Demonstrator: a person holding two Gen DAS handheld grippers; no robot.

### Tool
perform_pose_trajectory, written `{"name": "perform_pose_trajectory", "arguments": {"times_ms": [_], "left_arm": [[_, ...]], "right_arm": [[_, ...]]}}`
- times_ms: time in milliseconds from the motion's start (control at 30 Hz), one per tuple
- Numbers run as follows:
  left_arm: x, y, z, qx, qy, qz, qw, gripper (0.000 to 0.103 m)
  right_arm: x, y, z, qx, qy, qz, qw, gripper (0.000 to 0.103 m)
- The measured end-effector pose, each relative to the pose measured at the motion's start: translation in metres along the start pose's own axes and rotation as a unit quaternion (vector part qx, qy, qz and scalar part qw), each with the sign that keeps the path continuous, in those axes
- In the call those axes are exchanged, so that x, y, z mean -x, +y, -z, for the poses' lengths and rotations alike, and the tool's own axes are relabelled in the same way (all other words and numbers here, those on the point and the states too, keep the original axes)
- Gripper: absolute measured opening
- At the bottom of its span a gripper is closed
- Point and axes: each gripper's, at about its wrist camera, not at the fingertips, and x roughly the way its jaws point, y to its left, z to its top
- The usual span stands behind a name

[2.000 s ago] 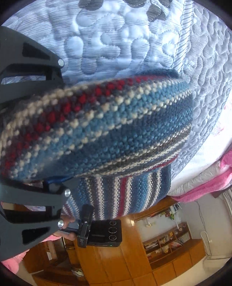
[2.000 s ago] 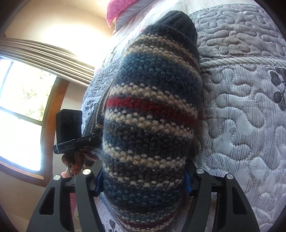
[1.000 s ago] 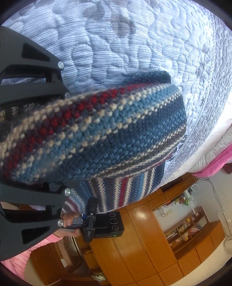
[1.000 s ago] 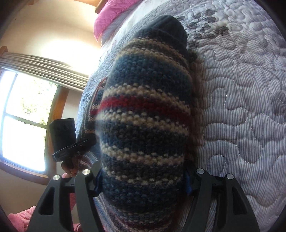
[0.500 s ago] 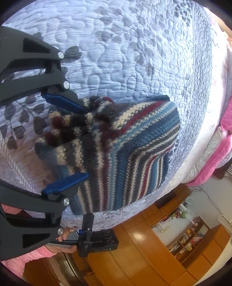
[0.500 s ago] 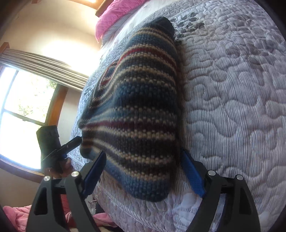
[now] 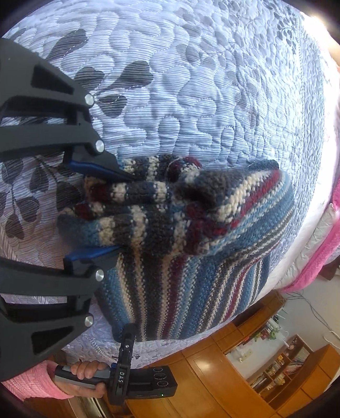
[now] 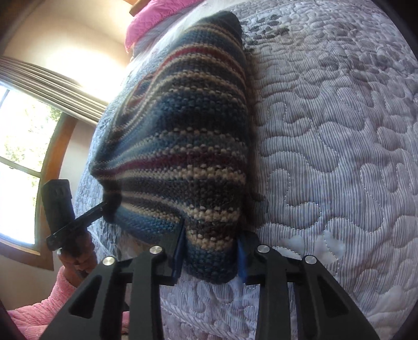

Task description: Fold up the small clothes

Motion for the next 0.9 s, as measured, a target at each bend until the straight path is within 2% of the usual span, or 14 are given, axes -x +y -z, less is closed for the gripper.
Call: {"name": "perform_pose_trajectory", "arguments": {"times_ms": [133,167,200,233,267,300,333,400,500,667,900], "left_arm": [[0.003,0.0,0.007,0.0,-0.013,-0.006,0.9999,0.046],[0.007,-0.001,0.009,0.006,-0.016,-0.01,0.9998,0.047],[0.011,-0.005,0.011,0.01,-0.02,-0.016,0.9996,0.049],[0.017,-0.008,0.014,0.011,-0.025,-0.025,0.9993,0.053],[0.024,-0.011,0.018,0.01,-0.031,-0.044,0.9985,0.067],[0.03,-0.016,0.024,0.009,-0.037,-0.069,0.9968,0.072],[0.037,-0.019,0.03,0.006,-0.044,-0.091,0.9949,0.073],[0.047,-0.023,0.04,0.006,-0.043,-0.1,0.9941,0.073],[0.064,-0.026,0.055,0.023,-0.044,-0.118,0.9918,0.073],[0.087,-0.029,0.078,0.025,-0.042,-0.162,0.9856,0.074],[0.113,-0.043,0.104,0.017,-0.04,-0.169,0.9847,0.077]], "right_arm": [[-0.001,0.002,0.0,-0.009,-0.01,0.001,1.0,0.034],[0.002,0.004,0.002,-0.006,-0.014,0.007,1.0,0.036],[0.006,0.008,0.004,-0.005,-0.021,0.013,1.0,0.043],[0.011,0.01,0.007,-0.002,-0.028,0.022,0.999,0.05],[0.016,0.016,0.01,0.007,-0.034,0.039,0.999,0.052],[0.021,0.022,0.013,0.017,-0.039,0.06,0.997,0.055],[0.024,0.028,0.017,0.025,-0.044,0.083,0.995,0.063],[0.03,0.038,0.026,0.038,-0.054,0.117,0.991,0.072],[0.033,0.045,0.041,0.043,-0.058,0.14,0.988,0.082],[0.038,0.06,0.068,0.052,-0.069,0.163,0.983,0.089],[0.051,0.082,0.098,0.066,-0.083,0.2,0.974,0.096]]}}
